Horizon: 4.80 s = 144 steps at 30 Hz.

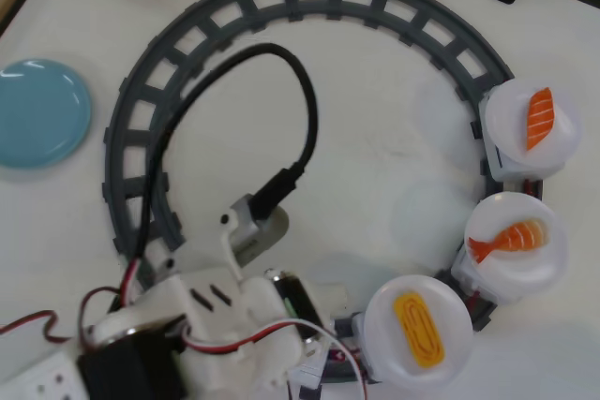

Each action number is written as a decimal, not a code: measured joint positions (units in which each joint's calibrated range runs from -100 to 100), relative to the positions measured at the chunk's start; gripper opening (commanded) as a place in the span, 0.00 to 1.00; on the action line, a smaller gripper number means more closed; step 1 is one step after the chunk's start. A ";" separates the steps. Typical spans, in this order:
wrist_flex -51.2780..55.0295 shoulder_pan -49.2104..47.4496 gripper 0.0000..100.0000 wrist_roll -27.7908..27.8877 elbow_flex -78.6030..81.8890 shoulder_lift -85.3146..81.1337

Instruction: Pick up the sushi from the Shinkansen and put it on the blue dish

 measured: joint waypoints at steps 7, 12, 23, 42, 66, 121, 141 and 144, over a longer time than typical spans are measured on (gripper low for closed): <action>0.00 1.47 0.13 0.00 0.00 7.68; 0.00 1.14 0.14 0.00 0.00 11.64; 0.50 3.92 0.25 0.00 0.00 13.92; 0.08 4.74 0.03 -0.16 0.00 23.79; 6.55 -58.19 0.03 -0.21 -3.48 -0.67; 1.18 -73.31 0.27 -0.21 -24.89 37.20; -23.03 -88.93 0.03 -6.67 11.71 -23.45; -30.34 -89.01 0.03 -6.73 28.27 -33.74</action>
